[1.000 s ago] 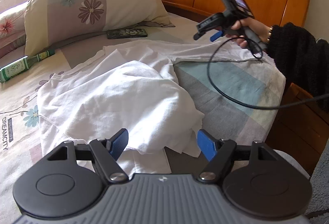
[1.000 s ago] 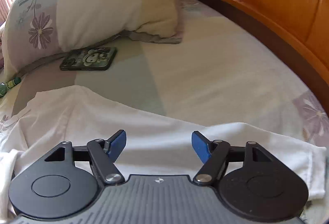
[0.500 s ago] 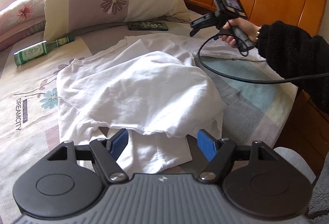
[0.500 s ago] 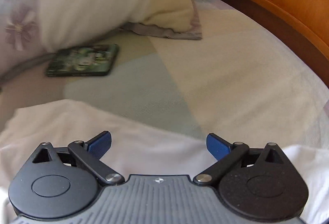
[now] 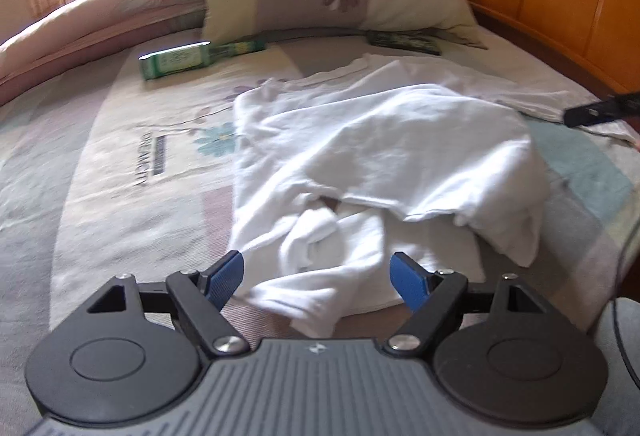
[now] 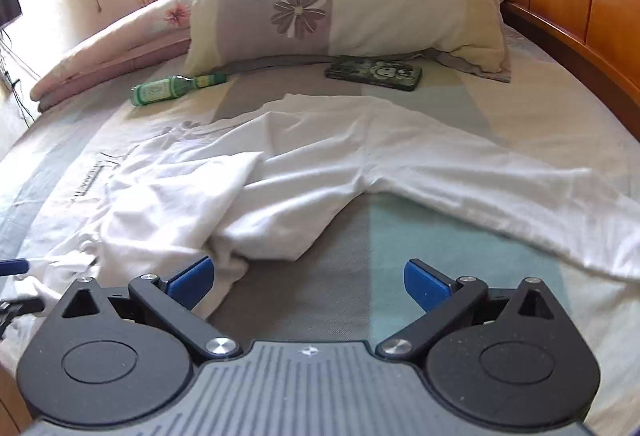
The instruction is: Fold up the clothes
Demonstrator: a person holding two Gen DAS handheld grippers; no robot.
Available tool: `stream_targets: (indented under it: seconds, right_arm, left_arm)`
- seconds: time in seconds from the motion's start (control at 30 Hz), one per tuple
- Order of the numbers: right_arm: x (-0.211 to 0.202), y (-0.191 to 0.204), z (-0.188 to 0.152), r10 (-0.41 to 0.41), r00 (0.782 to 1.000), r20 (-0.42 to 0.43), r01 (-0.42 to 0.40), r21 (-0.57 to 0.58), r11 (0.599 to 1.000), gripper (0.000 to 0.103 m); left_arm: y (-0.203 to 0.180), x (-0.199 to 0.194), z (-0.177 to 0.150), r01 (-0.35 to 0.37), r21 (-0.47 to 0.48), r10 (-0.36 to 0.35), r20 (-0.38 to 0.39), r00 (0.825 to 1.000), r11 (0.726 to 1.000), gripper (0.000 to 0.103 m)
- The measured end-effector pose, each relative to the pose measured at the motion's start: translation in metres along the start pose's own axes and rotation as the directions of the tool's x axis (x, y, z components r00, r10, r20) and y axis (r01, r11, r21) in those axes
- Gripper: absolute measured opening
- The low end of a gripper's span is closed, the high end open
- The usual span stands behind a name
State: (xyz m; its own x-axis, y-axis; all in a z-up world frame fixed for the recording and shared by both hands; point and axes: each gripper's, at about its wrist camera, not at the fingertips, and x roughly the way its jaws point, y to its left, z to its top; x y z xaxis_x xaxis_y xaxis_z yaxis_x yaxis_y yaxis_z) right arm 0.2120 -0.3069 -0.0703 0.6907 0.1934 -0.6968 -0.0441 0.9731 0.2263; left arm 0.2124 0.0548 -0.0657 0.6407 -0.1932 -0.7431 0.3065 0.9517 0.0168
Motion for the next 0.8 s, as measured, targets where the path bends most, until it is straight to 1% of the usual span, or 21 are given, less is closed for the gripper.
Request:
stream_targets:
  seconds: [0.07, 0.13, 0.23, 0.37, 0.5, 0.63, 0.8]
  right_arm:
    - [-0.005, 0.005, -0.010, 0.038, 0.999, 0.003, -0.038, 0.041, 0.998, 0.103]
    - [-0.010, 0.011, -0.018, 0.067, 0.998, 0.009, -0.068, 0.067, 0.995, 0.103]
    - [-0.016, 0.019, -0.025, 0.067, 0.998, 0.016, -0.068, 0.069, 0.995, 0.103]
    - [-0.023, 0.026, -0.032, 0.079, 0.997, 0.024, -0.081, 0.072, 0.994, 0.103]
    - [-0.026, 0.031, -0.039, 0.101, 0.995, 0.019, -0.103, 0.096, 0.990, 0.103]
    - [-0.030, 0.037, -0.046, 0.109, 0.994, 0.007, -0.110, 0.094, 0.990, 0.103]
    - [-0.025, 0.048, -0.054, 0.106, 0.994, -0.022, -0.104, 0.071, 0.992, 0.103]
  left_arm:
    - [0.011, 0.004, -0.004, -0.019, -0.053, 0.017, -0.023, 1.000, 0.998, 0.081]
    - [0.018, 0.003, -0.008, -0.031, -0.087, 0.029, -0.026, 0.999, 0.996, 0.081]
    - [0.024, -0.003, -0.011, -0.030, -0.137, 0.028, -0.020, 0.999, 0.990, 0.081]
    - [0.027, -0.006, -0.013, 0.018, -0.189, -0.023, -0.025, 0.999, 0.982, 0.081]
    - [0.027, 0.011, -0.014, 0.071, -0.258, -0.084, -0.042, 0.996, 0.964, 0.080]
    - [0.019, 0.022, -0.007, 0.107, -0.245, -0.113, -0.010, 0.994, 0.964, 0.079]
    - [0.010, 0.036, 0.008, 0.164, -0.235, -0.163, 0.023, 0.986, 0.958, 0.078]
